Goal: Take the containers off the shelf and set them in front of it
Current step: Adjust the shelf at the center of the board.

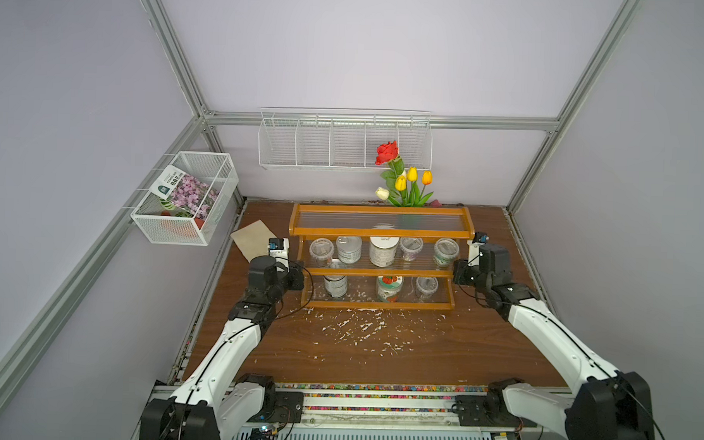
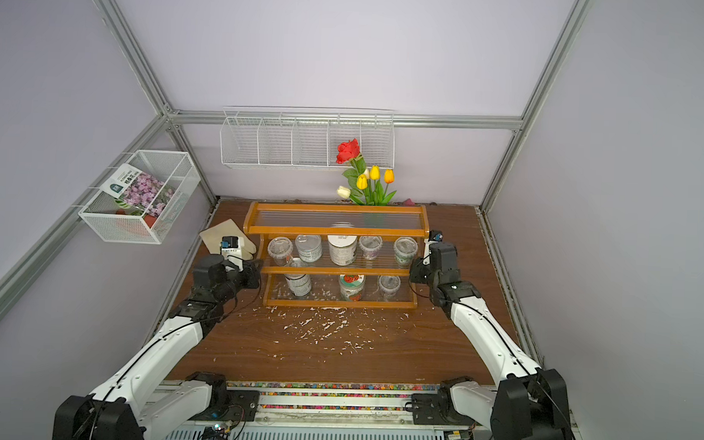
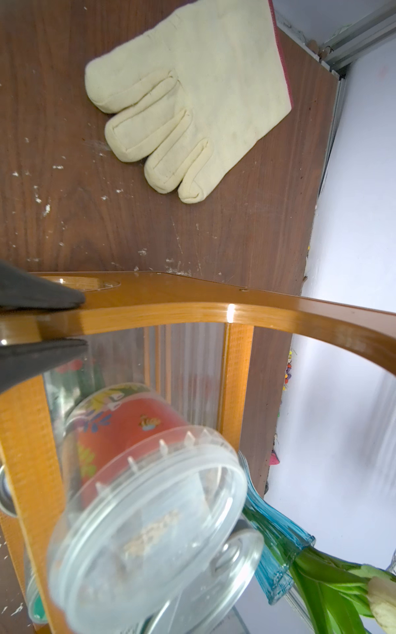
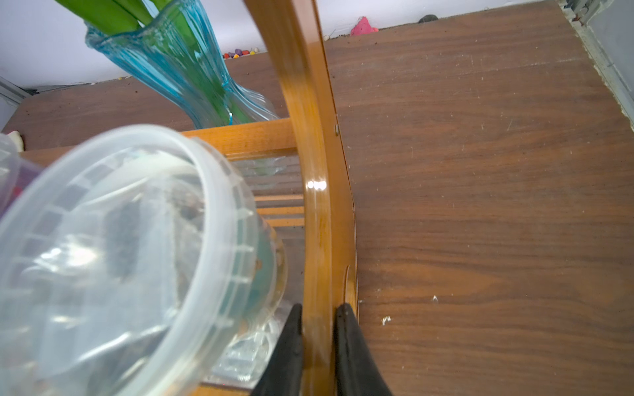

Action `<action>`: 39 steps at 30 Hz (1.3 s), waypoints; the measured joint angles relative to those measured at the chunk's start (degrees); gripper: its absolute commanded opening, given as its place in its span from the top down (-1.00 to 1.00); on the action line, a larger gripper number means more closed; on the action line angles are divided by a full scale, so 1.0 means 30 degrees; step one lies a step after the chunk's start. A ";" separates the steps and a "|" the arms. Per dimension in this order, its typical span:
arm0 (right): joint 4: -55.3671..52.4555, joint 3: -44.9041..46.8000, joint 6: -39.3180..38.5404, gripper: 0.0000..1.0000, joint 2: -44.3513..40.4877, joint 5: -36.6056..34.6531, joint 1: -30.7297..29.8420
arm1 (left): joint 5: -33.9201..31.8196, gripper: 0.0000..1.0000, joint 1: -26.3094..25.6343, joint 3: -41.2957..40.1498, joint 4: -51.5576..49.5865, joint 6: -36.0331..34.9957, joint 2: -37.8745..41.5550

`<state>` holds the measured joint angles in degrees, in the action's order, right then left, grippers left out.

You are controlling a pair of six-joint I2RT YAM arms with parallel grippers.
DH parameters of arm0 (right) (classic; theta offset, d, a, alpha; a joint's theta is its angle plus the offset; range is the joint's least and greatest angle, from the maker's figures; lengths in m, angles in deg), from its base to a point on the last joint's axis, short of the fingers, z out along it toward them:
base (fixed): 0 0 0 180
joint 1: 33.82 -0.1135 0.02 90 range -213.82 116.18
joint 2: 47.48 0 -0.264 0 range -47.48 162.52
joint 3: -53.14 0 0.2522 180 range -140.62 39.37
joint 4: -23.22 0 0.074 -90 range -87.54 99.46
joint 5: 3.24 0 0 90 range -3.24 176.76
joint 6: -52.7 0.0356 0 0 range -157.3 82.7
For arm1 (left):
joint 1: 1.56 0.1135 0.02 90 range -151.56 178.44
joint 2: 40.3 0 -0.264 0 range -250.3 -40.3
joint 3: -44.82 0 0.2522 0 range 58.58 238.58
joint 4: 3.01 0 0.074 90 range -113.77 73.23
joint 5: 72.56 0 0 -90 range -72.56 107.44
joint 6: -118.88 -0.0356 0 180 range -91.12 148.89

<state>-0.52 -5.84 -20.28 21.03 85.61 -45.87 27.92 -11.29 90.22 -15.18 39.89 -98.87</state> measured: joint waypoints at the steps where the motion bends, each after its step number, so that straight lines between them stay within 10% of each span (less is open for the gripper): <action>1: 0.0109 -0.0015 -0.0044 0.79 0.0073 0.0058 0.0051 | 0.0000 1.00 -0.0015 0.0007 0.0291 0.0051 -0.0226; 14: 0.0984 -0.0036 -0.0299 0.58 0.0568 0.0291 0.0663 | 0.0240 0.99 -0.0138 0.0991 0.1785 0.0124 -0.2426; 30: -0.1326 -0.0248 -0.2426 -0.01 -0.0867 -0.0255 0.0889 | 0.0430 -0.01 -0.0648 0.0663 -0.1443 -0.0488 0.0459; 39: -0.3628 -0.0262 -0.3861 -0.44 -0.3832 -0.0240 0.1056 | 0.1239 -0.26 -0.0758 0.0780 -0.3891 -0.1355 0.2259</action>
<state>-11.40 -6.62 -31.87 9.53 84.89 -42.70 31.63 -13.57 92.56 -26.86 35.82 -92.09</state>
